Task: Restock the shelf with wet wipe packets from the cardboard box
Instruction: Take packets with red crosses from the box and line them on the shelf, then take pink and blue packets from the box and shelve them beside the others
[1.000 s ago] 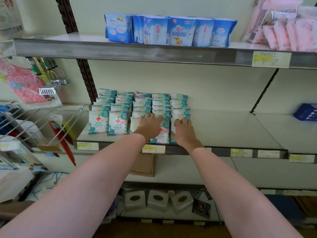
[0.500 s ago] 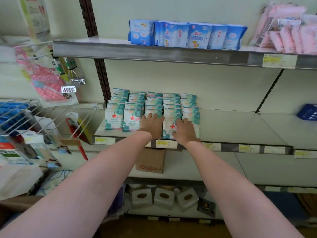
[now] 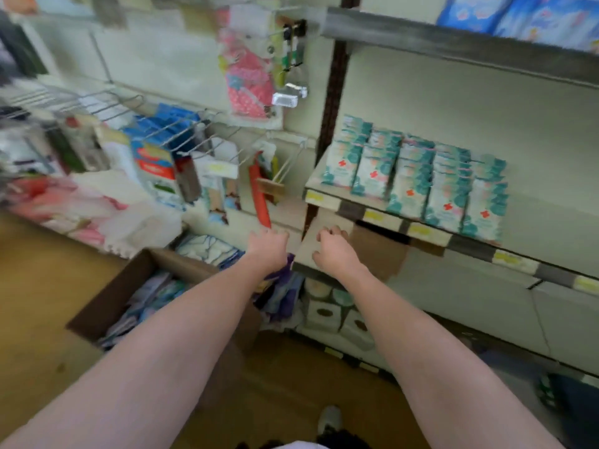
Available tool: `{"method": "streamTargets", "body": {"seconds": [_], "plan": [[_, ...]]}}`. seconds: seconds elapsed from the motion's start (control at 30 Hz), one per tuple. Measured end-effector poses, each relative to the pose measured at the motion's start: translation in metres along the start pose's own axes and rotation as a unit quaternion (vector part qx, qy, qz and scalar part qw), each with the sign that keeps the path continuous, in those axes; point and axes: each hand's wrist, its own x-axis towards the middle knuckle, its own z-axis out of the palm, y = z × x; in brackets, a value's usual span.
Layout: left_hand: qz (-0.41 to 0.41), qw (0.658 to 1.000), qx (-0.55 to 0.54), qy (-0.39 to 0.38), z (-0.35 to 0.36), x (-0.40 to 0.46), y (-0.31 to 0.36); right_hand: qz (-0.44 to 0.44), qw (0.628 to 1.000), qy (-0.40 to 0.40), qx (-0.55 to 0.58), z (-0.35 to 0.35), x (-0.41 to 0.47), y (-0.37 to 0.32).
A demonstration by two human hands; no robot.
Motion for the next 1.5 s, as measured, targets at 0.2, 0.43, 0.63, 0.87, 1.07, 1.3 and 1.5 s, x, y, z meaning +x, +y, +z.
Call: {"method": "streamTargets", "body": {"seconds": [0.2,0.43,0.63,0.87,1.07,1.3,1.5], "plan": [[-0.092,0.994,-0.032,-0.042,0.054,-0.067,-0.103,-0.089,0.995,-0.043,-0.016,0.076,-0.017,-0.103],[-0.186,0.976,-0.075,-0.089,0.095,-0.135,-0.184,-0.174,0.975,-0.128,-0.044,0.143,-0.032,-0.179],[-0.238,0.959,-0.117,-0.098,0.123,-0.147,-0.227,-0.217,0.959,-0.172,-0.052,0.183,-0.019,-0.213],[-0.300,0.924,-0.179,-0.155,0.157,-0.110,-0.261,-0.237,0.936,-0.244,-0.091,0.231,0.047,-0.232],[-0.369,0.889,-0.200,-0.186,0.184,-0.070,-0.290,-0.287,0.900,-0.299,-0.133,0.271,0.107,-0.256],[-0.412,0.851,-0.285,-0.157,0.210,-0.024,-0.337,-0.345,0.861,-0.340,-0.153,0.316,0.175,-0.313],[-0.465,0.810,-0.320,-0.159,0.248,-0.006,-0.367,-0.388,0.832,-0.358,-0.171,0.363,0.208,-0.351]]}}
